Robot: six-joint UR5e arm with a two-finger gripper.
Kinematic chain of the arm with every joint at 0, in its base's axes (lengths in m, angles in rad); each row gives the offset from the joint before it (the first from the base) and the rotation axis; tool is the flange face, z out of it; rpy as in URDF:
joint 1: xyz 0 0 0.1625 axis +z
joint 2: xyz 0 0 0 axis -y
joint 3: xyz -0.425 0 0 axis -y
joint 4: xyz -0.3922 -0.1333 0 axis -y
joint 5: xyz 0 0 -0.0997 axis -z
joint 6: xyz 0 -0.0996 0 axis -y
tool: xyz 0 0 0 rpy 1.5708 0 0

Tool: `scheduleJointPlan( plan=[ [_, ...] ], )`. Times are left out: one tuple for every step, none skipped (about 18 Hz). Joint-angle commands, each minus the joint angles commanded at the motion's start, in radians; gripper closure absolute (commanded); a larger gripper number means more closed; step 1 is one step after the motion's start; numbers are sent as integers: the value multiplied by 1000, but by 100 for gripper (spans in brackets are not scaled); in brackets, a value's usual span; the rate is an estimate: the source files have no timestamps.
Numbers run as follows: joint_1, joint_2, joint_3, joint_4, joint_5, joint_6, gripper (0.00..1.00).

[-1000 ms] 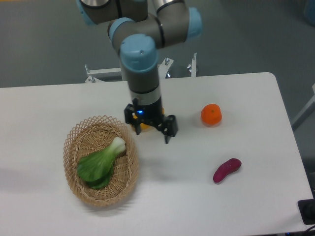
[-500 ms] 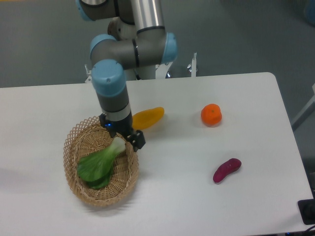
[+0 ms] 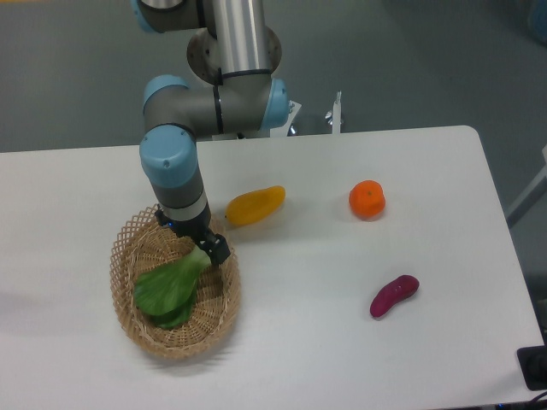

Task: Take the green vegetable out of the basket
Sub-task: 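Lower the gripper onto the bok choy stem and close it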

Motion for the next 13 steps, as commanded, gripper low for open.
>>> scheduleJointPlan(
  plan=[
    [0,-6,0,0,0,-2,0],
    [0,-9,2,2,2,-2,0],
    [-2,-14,5,6,2,-2,0],
    [-2,-15,5,26,3,-2,1],
    [-2,-21,5,49,8,2,19],
    [-2,-23,5,61,9,2,39],
    [-2,-23,8,61,9,3,52],
    [0,-20,9,61,9,5,57],
    [0,-17,12,61,9,8,60],
    [0,-17,14,61,9,8,65],
    [0,-17,15,61,9,8,66],
    [0,-15,17,61,9,9,67],
    [0,-14,17,61,9,9,67]
  ],
)
